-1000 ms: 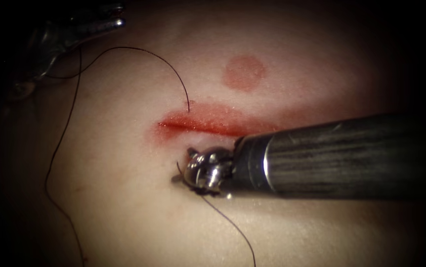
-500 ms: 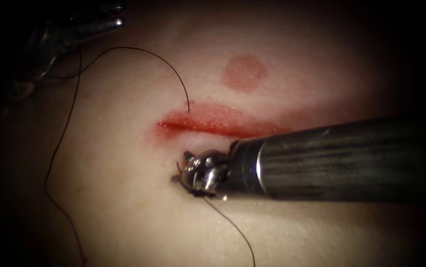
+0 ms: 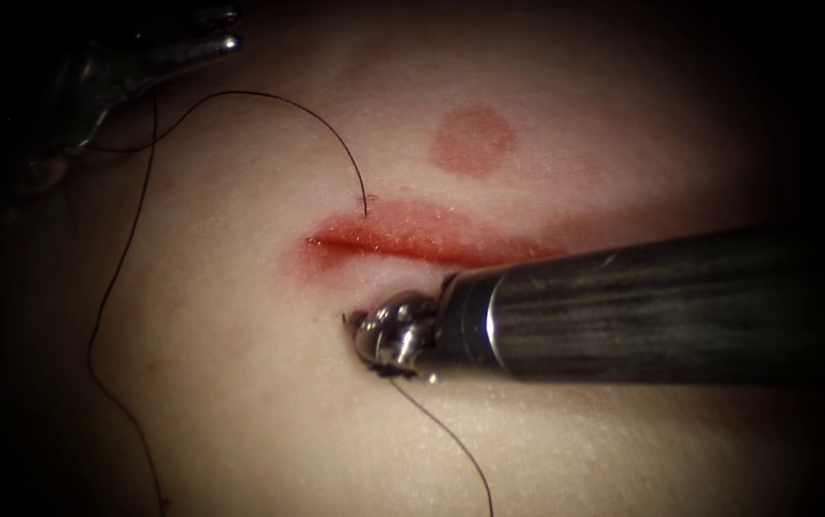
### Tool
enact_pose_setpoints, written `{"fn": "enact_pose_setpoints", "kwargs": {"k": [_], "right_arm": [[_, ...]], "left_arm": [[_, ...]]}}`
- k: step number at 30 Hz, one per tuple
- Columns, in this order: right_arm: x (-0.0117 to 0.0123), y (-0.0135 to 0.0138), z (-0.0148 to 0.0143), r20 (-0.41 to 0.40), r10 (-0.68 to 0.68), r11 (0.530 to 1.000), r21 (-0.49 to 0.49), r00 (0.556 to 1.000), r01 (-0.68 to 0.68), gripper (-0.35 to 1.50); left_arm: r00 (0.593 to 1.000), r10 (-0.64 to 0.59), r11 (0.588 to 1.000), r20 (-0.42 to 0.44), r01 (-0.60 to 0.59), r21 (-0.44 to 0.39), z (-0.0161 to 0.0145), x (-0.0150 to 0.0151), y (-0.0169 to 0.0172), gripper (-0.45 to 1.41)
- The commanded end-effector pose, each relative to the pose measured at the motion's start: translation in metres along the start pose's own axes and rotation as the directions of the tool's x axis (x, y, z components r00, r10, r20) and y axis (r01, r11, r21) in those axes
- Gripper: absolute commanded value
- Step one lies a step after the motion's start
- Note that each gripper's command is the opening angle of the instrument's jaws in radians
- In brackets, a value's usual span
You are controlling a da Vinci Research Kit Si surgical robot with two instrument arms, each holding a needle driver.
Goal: Wound Closure
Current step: With the right gripper pull the suture through until only the tail remains.
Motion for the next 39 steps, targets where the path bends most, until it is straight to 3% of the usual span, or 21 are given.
{"fn": "enact_pose_setpoints", "kwargs": {"k": [1,3,6,15,24,28,34,38,39], "right_arm": [[0.0001,-0.0003,0.0006,-0.009,0.013,1.0,-0.011,1.0,-0.013,0.86],[0.0003,-0.0001,0.0005,-0.016,0.032,0.999,-0.028,0.999,-0.033,1.16],[0.0004,-0.0001,0.0004,-0.02,0.021,0.999,-0.036,1.0,-0.022,1.26],[0.0003,-0.002,0.0024,-0.007,0.003,1.0,-0.021,1.0,-0.003,1.21],[-0.0003,-0.0015,0.0033,0.009,-0.007,1.0,-0.03,1.0,0.007,1.1],[-0.0006,-0.0019,0.0039,0.014,-0.007,1.0,-0.017,1.0,0.007,0.96],[-0.0011,-0.002,0.0053,0.019,-0.011,1.0,-0.002,1.0,0.011,0.56],[-0.0013,-0.0019,0.0058,0.018,-0.015,1.0,0.015,1.0,0.015,0.01],[-0.0014,-0.0019,0.0059,0.017,-0.016,1.0,0.021,1.0,0.015,-0.35]], "left_arm": [[1.0,0.0,1.0,-0.001,0.0,-0.001,0.0003,-0.0008,-0.0002,-0.35],[1.0,0.0,1.0,-0.001,0.0,-0.001,0.0003,-0.0008,-0.0002,-0.35],[1.0,0.0,1.0,-0.001,0.0,-0.001,0.0003,-0.0008,-0.0002,-0.35],[1.0,0.0,1.0,-0.001,0.0,-0.001,0.0003,-0.0008,-0.0002,-0.35],[1.0,0.0,1.0,-0.001,0.0,-0.001,0.0003,-0.0008,-0.0002,-0.35],[1.0,0.0,1.0,-0.001,0.0,-0.001,0.0003,-0.0008,-0.0002,-0.35],[1.0,0.0,1.0,-0.001,0.0,-0.001,0.0003,-0.0008,-0.0002,-0.35],[1.0,0.0,1.0,-0.001,0.0,0.0,0.0004,-0.0007,-0.0002,-0.35],[1.0,0.0,1.0,-0.001,0.0,0.0,0.0004,-0.0007,-0.0002,-0.35]]}}
